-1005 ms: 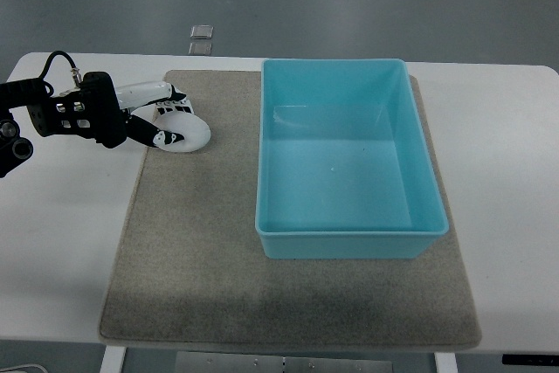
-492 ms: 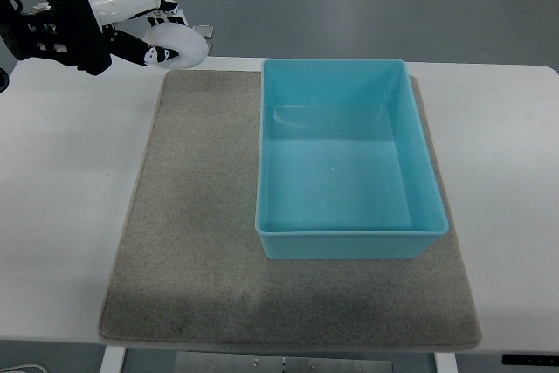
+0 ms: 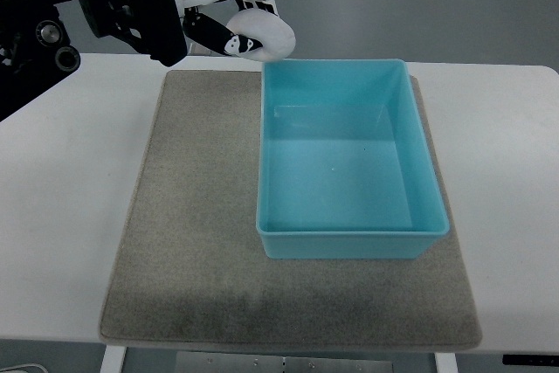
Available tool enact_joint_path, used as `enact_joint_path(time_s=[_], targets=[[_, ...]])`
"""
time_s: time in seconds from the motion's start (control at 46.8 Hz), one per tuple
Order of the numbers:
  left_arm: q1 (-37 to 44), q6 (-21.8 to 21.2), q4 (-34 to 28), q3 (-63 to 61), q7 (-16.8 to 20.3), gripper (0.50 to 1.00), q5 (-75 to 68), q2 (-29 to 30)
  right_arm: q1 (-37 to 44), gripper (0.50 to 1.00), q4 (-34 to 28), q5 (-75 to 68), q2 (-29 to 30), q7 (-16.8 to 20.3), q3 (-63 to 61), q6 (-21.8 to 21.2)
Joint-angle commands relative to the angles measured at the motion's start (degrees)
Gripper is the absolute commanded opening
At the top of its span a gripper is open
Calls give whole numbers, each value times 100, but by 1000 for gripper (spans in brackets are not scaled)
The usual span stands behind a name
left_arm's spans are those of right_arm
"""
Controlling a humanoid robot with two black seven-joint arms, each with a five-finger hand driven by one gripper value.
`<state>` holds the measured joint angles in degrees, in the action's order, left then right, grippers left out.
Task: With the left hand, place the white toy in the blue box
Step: 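Lift the toy with the left hand and carry it toward the blue box, then lower the toy into the blue box and open the left hand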
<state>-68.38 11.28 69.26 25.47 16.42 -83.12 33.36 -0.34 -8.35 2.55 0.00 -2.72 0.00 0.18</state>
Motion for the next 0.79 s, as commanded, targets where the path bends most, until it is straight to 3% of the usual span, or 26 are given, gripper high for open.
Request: enact_joint_path(time_s=[0.0, 0.385, 0.77], targets=[[-184, -47, -9, -393, -16, 500, -11, -259, -1, 936, 0, 0, 0, 0, 0, 0], [-123, -56, -71, -736, -69, 500, -266, -1033, -1, 936, 0, 0, 0, 0, 0, 0], [237, -320, -238, -860, -86, 500, -908, -1173, -1, 936, 0, 0, 0, 0, 0, 0]])
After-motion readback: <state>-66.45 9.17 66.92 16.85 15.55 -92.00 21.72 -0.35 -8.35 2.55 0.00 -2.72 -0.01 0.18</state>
